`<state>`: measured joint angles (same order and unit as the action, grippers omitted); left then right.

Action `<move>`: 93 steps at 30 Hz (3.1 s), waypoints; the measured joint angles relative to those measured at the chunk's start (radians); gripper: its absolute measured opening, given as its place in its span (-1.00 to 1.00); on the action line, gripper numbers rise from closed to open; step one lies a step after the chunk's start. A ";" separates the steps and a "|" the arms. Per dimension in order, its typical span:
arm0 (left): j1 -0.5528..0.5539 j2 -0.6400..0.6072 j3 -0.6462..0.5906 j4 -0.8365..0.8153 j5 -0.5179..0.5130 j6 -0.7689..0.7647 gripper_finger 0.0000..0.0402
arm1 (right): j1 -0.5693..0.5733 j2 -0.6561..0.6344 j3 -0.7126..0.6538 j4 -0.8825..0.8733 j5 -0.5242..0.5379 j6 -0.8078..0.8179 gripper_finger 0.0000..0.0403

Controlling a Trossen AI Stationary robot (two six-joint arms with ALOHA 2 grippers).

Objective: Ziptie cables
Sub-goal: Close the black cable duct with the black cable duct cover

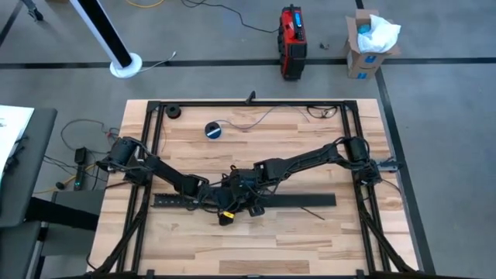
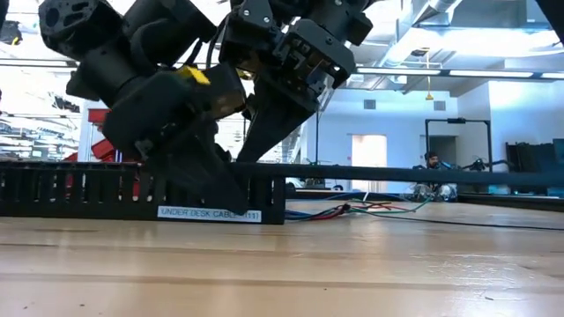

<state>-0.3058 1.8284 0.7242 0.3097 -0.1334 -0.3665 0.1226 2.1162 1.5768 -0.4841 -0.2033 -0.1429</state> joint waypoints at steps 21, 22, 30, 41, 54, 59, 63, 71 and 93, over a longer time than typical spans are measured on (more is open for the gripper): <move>-0.081 -0.222 -0.012 -0.493 -0.021 -0.060 0.51 | 0.011 0.060 0.043 0.127 -0.015 0.017 -1.00; -0.092 -0.222 -0.021 -0.478 -0.035 -0.062 0.51 | 0.012 0.061 0.043 0.138 -0.016 0.015 -1.00; -0.137 -0.220 -0.063 -0.377 -0.207 -0.114 0.51 | -0.008 0.067 0.043 0.182 -0.026 0.027 -1.00; -0.114 -0.221 -0.063 -0.346 -0.272 -0.101 0.51 | -0.011 0.063 0.065 0.234 -0.008 0.046 -1.00; -0.114 -0.223 -0.061 -0.284 -0.276 -0.079 0.47 | 0.030 0.043 0.203 -0.261 0.051 -0.117 -1.00; -0.114 -0.223 -0.061 -0.289 -0.275 -0.080 0.42 | 0.022 0.048 0.162 -0.223 0.058 -0.121 -1.00; -0.114 -0.223 -0.061 -0.293 -0.273 -0.082 0.42 | 0.011 0.048 0.142 -0.174 0.058 -0.124 -1.00; -0.114 -0.223 -0.061 -0.296 -0.272 -0.084 0.42 | -0.002 0.047 0.089 -0.042 0.046 -0.117 -1.00; -0.260 -0.243 -0.057 -0.659 -0.352 -0.412 0.42 | -0.001 0.080 0.097 0.084 0.043 -0.082 -1.00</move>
<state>-0.5662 1.5857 0.6668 -0.3490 -0.4853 -0.7786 0.1220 2.1966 1.6737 -0.3999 -0.1598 -0.2250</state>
